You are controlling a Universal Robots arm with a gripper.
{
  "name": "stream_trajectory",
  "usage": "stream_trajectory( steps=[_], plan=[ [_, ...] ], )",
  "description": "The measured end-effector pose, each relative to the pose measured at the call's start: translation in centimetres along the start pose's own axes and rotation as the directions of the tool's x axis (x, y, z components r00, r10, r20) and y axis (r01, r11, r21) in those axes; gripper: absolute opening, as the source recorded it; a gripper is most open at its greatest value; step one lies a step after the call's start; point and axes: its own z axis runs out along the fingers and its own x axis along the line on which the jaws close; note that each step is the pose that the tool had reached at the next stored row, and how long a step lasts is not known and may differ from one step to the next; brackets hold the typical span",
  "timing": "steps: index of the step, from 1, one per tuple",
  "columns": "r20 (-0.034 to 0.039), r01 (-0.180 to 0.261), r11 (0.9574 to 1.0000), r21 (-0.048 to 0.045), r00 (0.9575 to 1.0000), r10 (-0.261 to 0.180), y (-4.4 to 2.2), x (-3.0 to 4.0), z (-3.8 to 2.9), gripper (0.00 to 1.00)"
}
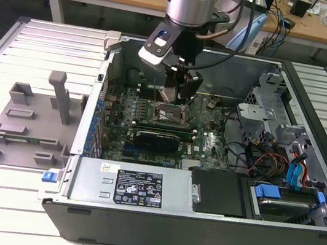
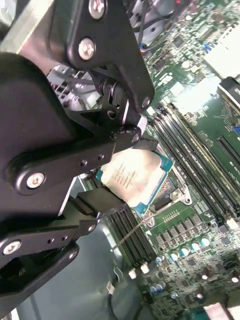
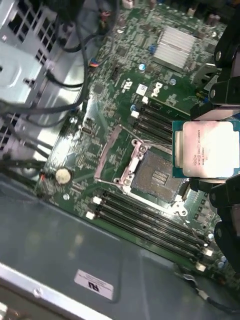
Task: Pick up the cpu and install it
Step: 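Place the cpu into insertion slot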
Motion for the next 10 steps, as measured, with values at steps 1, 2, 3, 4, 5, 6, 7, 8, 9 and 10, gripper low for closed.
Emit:
stream_trajectory(
  steps=[1,2,3,4,5,6,7,8,9,10],
  plan=[
    [0.0014,-0.025,0.9997,0.0006,0.9997,0.025,0.0,0.0,0.02,0.54],
    [0.0034,-0.062,0.9981,0.0016,0.9981,0.062,0.0,0.0,0.05,0.54],
    [0.0054,-0.097,0.9953,0.0024,0.9953,0.097,0.0,0.0,0.08,0.54],
    [0.0062,-0.113,0.9936,0.0027,0.9936,0.113,-0.01,0.0,0.1,0.54],
    [0.0073,-0.131,0.9913,0.0032,0.9913,0.131,-0.01,0.0,0.11,0.54],
    [0.0091,-0.163,0.9867,0.0037,0.9867,0.163,-0.01,0.0,0.15,0.54],
    [0.01,-0.179,0.9838,0.004,0.9837,0.179,-0.01,0.01,0.17,0.54],
    [0.0122,-0.215,0.9765,0.0046,0.9765,0.215,-0.01,0.01,0.2,0.54],
    [0.0147,-0.257,0.9664,0.0052,0.9663,0.257,-0.01,0.01,0.25,0.54],
    [0.0163,-0.284,0.9588,0.0055,0.9587,0.284,-0.02,0.01,0.28,0.54]
  ],
)
